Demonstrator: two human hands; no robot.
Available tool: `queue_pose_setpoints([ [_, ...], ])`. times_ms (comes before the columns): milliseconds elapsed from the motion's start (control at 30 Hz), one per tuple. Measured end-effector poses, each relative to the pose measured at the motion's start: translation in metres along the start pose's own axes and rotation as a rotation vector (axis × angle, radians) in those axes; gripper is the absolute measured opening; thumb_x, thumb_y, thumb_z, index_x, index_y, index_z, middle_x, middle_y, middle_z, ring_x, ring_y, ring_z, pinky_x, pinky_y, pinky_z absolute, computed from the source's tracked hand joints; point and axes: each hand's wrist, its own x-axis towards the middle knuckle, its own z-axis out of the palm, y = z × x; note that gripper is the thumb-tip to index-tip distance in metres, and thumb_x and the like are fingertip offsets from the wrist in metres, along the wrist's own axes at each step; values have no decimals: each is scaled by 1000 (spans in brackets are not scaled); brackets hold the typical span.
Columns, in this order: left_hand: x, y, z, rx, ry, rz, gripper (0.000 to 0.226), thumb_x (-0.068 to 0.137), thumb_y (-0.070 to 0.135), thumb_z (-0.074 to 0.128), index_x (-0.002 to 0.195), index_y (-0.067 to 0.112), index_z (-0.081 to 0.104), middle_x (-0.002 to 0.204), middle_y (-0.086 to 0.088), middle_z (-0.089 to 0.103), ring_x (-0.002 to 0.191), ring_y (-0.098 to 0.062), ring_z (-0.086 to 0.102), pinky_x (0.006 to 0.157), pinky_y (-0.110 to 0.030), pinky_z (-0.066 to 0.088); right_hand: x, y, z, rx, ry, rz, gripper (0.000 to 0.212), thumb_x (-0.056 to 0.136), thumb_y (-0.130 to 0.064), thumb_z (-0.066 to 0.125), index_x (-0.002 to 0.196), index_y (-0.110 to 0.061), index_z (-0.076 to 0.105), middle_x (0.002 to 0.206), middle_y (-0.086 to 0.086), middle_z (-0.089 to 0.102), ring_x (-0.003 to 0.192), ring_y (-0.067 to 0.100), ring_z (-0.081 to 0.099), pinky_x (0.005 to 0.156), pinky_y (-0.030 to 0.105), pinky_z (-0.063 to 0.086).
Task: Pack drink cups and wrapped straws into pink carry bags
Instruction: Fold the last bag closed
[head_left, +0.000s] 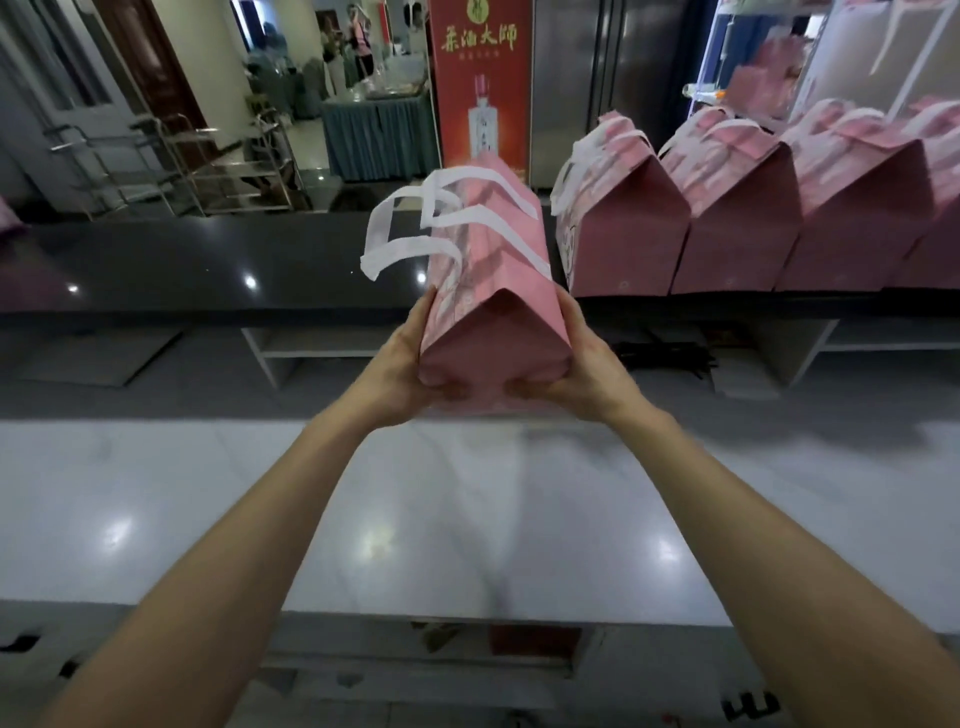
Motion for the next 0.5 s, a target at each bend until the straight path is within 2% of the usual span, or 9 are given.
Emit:
queue_pose_setpoints([
  [67,31,-4,-12,-1,-2,20,146,71,26,104,175,38,2,164,16,43,137,8,49,104,0,37,32,1,-6,-14,6,-18,144,56,-65,97,167,-51,6,157,-11,55,137,26,59,107,51,55],
  [167,76,-11,-21,-7,-22,14,150,68,30,105,174,39,0,162,15,46,138,2,52,107,-5,41,74,10,-12,-33,26,-14,145,57,-65,96,169,-47,6,158,-10,53,138,26,58,106,48,54],
  [267,112,-25,-19,-17,-55,-19,155,60,42,107,172,46,0,151,22,53,128,20,53,94,3,42,106,28,-10,-50,11,8,146,59,-63,99,169,-46,5,158,-9,54,138,26,58,106,46,55],
  [300,121,-31,-17,-5,-45,-34,154,60,43,107,172,48,1,149,22,55,127,18,55,90,4,42,115,33,-8,-48,5,18,145,58,-63,98,169,-46,5,157,-8,55,138,26,58,106,46,55],
  [367,134,-42,-11,11,-7,-64,147,63,39,106,171,49,7,144,17,60,124,4,62,84,3,42,132,42,-6,-34,4,47,143,57,-68,93,169,-46,7,156,-6,56,137,27,59,108,48,54],
  [400,139,-48,-9,8,21,-74,143,64,41,104,171,49,10,138,18,63,120,4,63,81,3,42,138,46,-5,-25,12,64,141,57,-68,91,169,-46,8,154,-6,58,136,26,60,109,48,54],
  [500,156,-55,-9,-17,89,-81,140,55,59,96,169,53,16,118,35,62,98,32,57,74,5,42,151,54,1,-30,57,99,130,62,-64,90,168,-40,17,146,-9,63,129,20,64,104,41,56],
])
